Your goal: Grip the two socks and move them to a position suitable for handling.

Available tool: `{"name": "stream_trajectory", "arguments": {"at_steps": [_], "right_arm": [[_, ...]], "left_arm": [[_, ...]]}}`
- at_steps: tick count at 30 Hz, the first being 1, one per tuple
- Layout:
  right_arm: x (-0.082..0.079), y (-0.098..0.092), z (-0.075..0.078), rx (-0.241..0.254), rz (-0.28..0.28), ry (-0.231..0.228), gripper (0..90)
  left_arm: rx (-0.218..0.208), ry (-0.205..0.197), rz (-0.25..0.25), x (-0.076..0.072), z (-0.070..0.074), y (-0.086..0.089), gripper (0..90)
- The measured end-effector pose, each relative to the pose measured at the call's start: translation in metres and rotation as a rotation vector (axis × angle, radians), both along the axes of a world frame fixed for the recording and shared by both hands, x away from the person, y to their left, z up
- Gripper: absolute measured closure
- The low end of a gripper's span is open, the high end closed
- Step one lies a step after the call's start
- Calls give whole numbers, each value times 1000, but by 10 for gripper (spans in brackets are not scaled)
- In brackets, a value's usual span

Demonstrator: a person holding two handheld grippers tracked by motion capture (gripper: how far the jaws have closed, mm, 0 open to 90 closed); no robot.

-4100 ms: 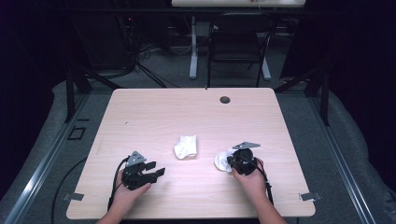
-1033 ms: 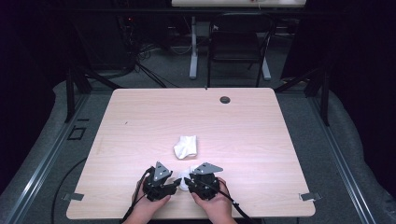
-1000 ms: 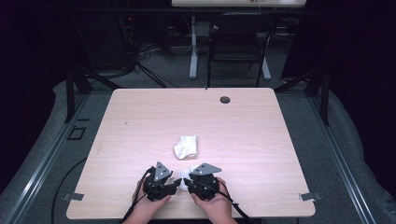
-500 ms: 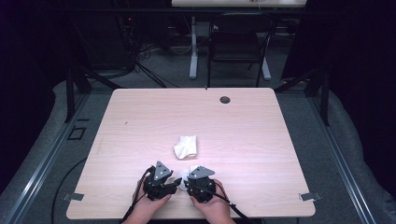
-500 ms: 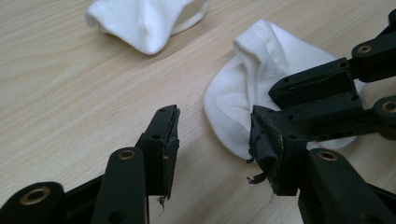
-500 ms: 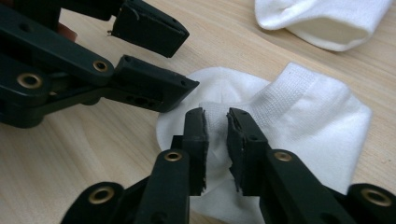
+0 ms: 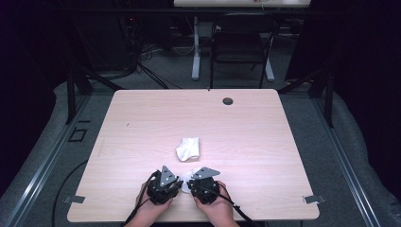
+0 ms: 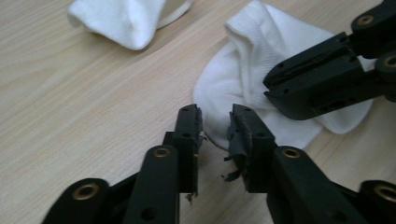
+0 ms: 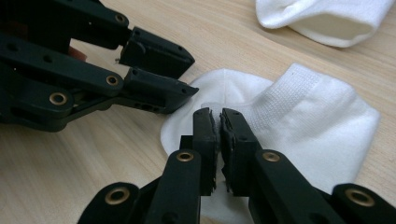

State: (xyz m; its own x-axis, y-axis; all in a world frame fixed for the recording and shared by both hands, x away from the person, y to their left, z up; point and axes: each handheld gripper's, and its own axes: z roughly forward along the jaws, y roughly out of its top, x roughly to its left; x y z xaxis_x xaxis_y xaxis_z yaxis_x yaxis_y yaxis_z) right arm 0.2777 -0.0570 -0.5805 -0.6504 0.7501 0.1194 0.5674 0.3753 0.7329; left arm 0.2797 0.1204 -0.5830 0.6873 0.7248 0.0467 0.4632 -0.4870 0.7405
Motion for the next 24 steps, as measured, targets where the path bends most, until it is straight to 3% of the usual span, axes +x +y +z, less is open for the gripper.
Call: {"name": "stream_trajectory", "arguments": {"at_steps": [12, 24], "right_arm": [[0, -7, 9, 35, -4, -12, 869], [0, -20, 26, 61, -14, -25, 870]], "left_arm": [[0, 9, -33, 0, 0, -1, 890], [5, 28, -24, 2, 2, 3, 899]]}}
